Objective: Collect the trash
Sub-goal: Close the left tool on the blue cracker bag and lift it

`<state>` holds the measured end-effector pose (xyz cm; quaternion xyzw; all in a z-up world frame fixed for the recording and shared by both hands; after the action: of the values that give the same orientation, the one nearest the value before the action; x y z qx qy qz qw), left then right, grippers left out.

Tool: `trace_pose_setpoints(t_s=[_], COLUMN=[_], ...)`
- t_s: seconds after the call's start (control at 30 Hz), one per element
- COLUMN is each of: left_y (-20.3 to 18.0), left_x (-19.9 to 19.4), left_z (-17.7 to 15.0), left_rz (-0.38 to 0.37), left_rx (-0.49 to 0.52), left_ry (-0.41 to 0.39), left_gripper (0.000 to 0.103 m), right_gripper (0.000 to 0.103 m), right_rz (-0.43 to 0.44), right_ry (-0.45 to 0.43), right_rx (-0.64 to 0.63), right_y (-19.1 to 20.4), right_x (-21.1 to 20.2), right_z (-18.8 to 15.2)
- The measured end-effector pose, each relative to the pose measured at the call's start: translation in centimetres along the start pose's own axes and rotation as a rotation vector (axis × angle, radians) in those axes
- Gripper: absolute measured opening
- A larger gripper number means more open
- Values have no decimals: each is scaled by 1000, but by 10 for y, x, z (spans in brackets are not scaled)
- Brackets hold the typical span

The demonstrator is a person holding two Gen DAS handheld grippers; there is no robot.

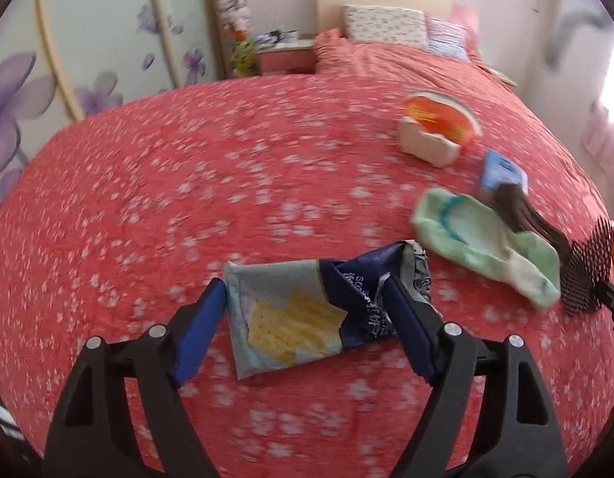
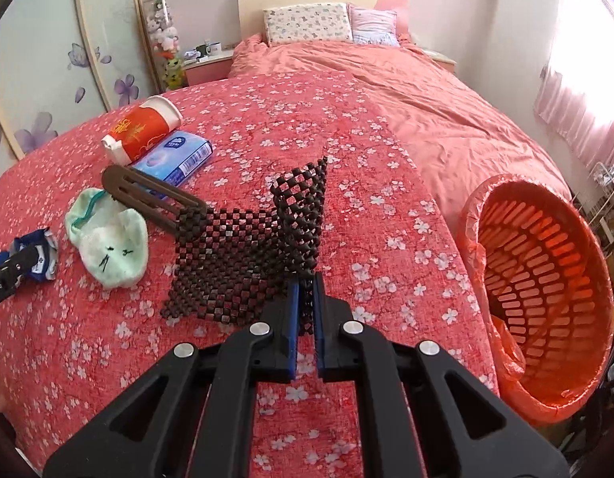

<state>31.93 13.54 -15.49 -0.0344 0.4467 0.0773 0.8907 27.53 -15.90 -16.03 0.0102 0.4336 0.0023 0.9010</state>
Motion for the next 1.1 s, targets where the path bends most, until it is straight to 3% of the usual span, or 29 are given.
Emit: trace_pose_setpoints(t_s=[0.13,0.27,0.47,0.6,0.7,0.93,1.1], left_y=[13,19,12,-1,-1,18,33], left_x=[-11,-32,-42,-22,-4,22,14], left_z=[10,24,1,-4,8,28,24], left_rz=[-46,-88,-113,-21,53,93,35], left_rx=[-10,84,211,301,281,181,129], left_ry=[-27,-97,-104,-98,-87,-26,-22], left_gripper=[79,85,87,87,86,85,85], right_gripper=[7,7,7,7,7,7,9], right_rz=[-1,4,5,6,11,22,100], right_ry=[-3,-7,-7,-6,-6,-16,-22], right_rx=[-7,-9,-8,-7,-5,-6,47], right_y=[0,0,-1,1,0,-2,-5], right_x=[0,0,0,0,1,2,-4], right_z=[-1,-2,-2,-2,-2,-3,2])
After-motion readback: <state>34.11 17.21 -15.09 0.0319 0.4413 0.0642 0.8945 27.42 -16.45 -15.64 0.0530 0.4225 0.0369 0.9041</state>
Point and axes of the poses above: each gripper's, at about its wrist camera, not at the fingertips, and x roughly the way its jaws point, y to its left, z to its top, the point moved 10 cm from there along x, roughly the way its jaws point, and after that the axes turned 2 degrees about -x, right-handed, at the moved point
